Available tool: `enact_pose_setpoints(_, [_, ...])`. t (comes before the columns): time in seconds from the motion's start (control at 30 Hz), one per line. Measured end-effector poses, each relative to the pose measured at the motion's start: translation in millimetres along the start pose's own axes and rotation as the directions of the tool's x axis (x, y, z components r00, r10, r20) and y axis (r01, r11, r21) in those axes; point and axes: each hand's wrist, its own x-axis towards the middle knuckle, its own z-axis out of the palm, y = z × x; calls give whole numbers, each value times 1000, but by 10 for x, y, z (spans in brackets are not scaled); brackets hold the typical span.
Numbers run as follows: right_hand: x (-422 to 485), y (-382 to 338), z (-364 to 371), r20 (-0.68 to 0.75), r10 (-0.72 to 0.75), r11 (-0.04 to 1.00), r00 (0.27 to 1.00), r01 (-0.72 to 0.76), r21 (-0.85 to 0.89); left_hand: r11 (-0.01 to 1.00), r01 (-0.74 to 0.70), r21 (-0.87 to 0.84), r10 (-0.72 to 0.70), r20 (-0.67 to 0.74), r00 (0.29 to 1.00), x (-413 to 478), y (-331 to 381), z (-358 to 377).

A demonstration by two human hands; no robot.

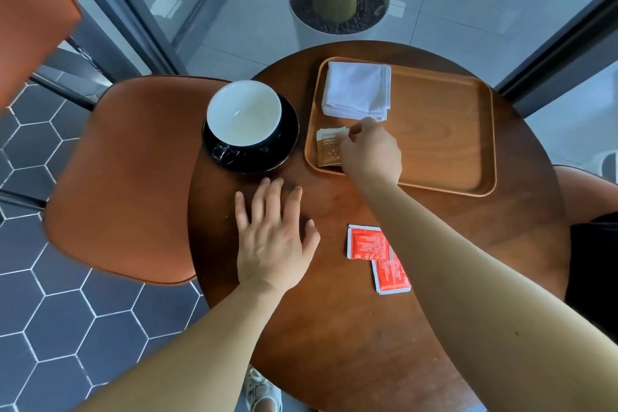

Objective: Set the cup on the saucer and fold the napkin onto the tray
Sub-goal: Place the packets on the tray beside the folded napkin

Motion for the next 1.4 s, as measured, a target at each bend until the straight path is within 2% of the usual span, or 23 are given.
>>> enact_pose_setpoints(0.23, [-58,99,-6,-59,-140,986,988,134,-100,1000,3,-12,-3,-2,1000,-4,8,18])
enact_pose_setpoints(0.37, [-135,154,-48,-42,-190,980,981,187,-63,1000,4,-16,-4,-11,1000,-1,2,22])
enact_pose_setpoints(0.53, [-283,327,-353,-125,-167,979,978,180,99,999,13,-36,-13,20,1000,21,4,8])
enact_pose_setpoints(0.63, [-592,584,-603,-168,-172,971,971,196,137,998,25,-57,-23,21,1000,8,-28,-23])
enact_pose_setpoints(0.73, [-976,921,-755,-87,-173,976,981,183,117,991,29,-133,-25,36,999,13,2,-116])
enact_pose_setpoints(0.8, [-1179,1133,-774,-13,-158,983,987,159,87,976,-45,-213,54,35,998,23,130,-207])
enact_pose_setpoints(0.9, [-1429,1290,-693,49,-148,987,988,151,-52,896,-283,-343,320,54,946,-3,365,-346])
enact_pose_setpoints(0.97, [-1539,1303,-612,41,-187,966,981,191,-175,845,-421,-329,474,98,875,1,462,-399])
enact_pose_setpoints(1.03, [-1597,1315,-546,30,-232,942,972,232,-244,829,-482,-284,531,128,838,6,519,-404])
enact_pose_setpoints(1.13, [-1617,1351,-486,36,-276,908,961,273,-319,841,-486,-236,520,109,847,-21,583,-390])
enact_pose_setpoints(1.27, [-1640,1320,-475,-17,-314,879,949,284,-382,831,-520,-197,522,-43,852,-94,604,-364])
enact_pose_setpoints(1.33, [-1656,1321,-492,-24,-337,873,941,303,-383,855,-425,-296,414,-103,904,-142,632,-395])
enact_pose_setpoints(1.4, [-1662,1353,-524,-27,-343,879,939,311,-360,857,-162,-488,155,-56,986,-177,673,-453])
